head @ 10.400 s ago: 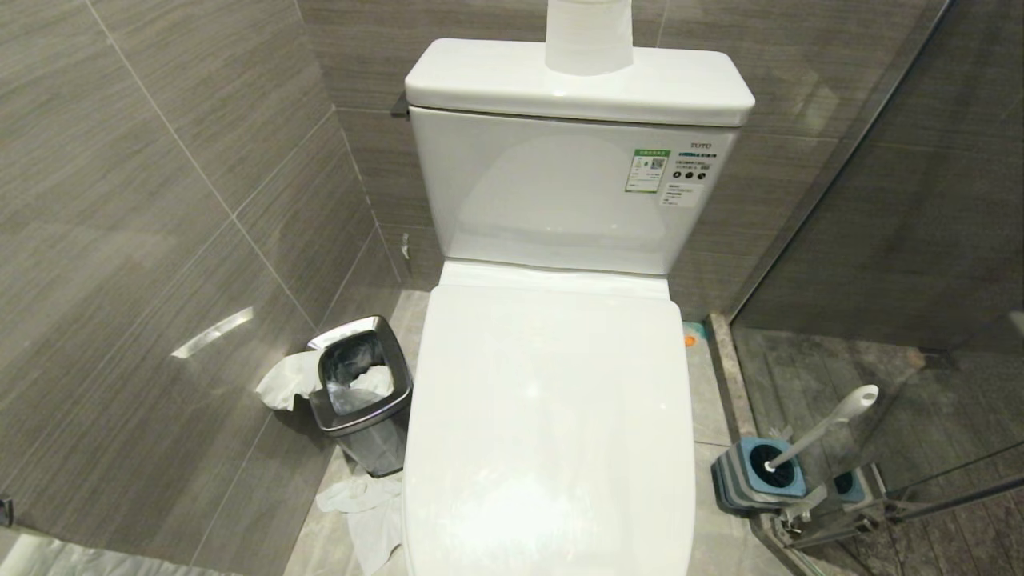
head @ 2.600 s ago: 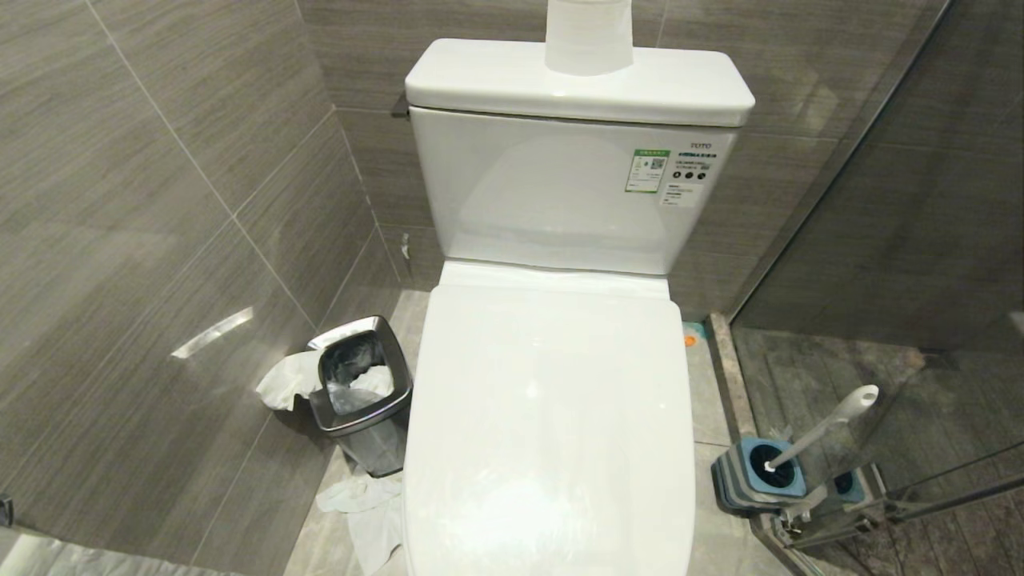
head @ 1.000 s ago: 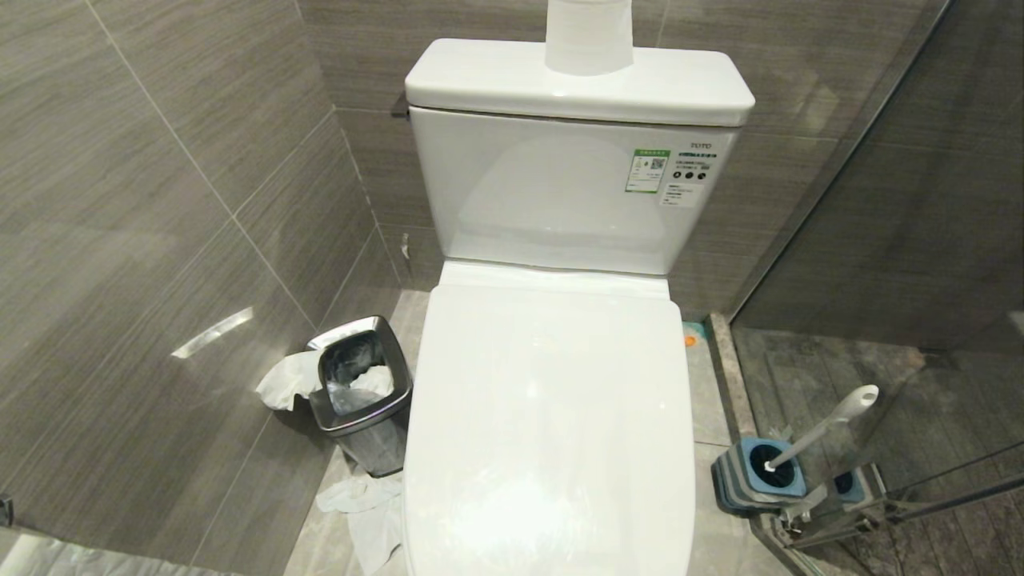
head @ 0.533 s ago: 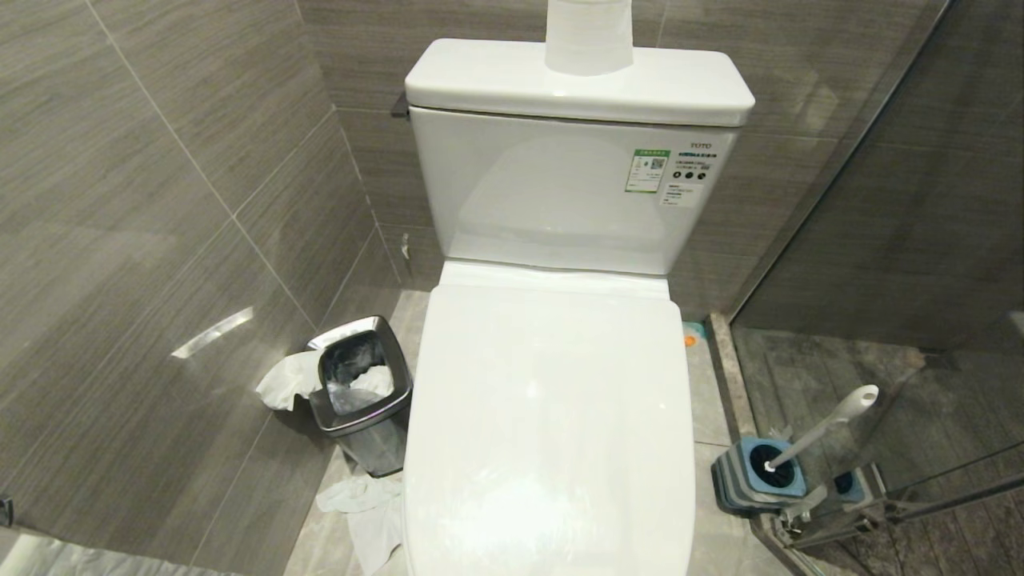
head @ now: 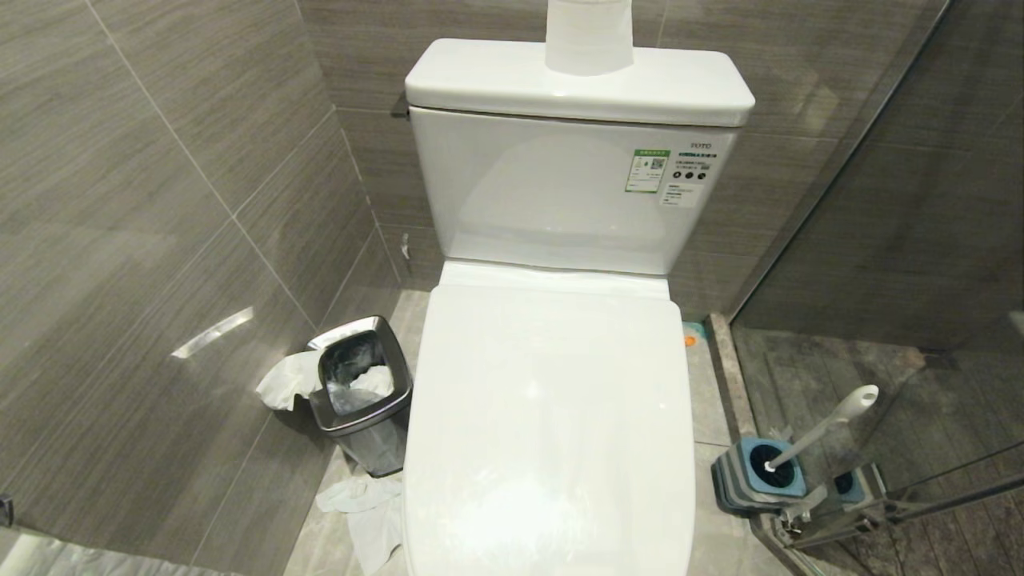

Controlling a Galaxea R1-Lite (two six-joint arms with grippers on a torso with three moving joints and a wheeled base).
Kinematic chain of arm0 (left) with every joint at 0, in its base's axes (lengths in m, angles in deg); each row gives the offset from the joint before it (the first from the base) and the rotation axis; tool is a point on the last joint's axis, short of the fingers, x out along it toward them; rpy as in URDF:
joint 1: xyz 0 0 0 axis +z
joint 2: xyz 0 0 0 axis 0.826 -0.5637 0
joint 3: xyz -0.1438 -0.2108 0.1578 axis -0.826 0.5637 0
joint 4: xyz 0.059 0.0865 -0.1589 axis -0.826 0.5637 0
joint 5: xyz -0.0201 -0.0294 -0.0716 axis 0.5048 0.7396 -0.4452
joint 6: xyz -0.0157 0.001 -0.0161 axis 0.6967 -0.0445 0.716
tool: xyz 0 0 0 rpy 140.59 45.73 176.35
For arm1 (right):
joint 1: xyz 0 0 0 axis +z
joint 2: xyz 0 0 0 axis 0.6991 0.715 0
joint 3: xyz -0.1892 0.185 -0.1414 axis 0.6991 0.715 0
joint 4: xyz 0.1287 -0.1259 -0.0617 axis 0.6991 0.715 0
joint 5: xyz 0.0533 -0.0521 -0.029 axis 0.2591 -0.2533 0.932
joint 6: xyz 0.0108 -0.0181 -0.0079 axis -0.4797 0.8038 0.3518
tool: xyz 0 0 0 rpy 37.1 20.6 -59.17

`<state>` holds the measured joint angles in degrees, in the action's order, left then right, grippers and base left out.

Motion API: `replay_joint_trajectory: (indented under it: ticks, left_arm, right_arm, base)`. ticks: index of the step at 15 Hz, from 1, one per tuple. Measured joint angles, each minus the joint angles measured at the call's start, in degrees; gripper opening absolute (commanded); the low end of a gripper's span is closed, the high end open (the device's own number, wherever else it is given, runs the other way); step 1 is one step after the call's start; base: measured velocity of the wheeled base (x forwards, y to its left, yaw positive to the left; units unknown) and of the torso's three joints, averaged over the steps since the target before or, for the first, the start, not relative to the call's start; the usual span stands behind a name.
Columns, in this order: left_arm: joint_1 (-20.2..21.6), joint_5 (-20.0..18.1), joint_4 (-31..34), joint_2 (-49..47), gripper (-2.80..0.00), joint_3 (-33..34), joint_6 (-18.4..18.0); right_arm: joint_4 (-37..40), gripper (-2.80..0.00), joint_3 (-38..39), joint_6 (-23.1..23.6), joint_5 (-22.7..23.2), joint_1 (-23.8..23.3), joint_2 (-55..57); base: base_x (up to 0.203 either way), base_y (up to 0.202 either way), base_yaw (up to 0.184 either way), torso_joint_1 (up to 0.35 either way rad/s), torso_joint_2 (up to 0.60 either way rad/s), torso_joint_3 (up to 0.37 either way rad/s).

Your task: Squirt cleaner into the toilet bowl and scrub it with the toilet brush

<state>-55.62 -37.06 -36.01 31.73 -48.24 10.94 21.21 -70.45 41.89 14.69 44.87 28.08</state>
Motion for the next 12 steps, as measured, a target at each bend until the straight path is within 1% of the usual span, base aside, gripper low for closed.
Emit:
replay_joint_trajectory:
  ticks: [12]
  left_arm:
    - [0.0,0.0,0.0,0.0,-2.8,0.0,0.0]
  right_arm:
    - [0.0,-2.8,0.0,0.0,0.0,0.0,0.0]
  base:
    - [0.0,0.0,0.0,0.0,0.0,0.0]
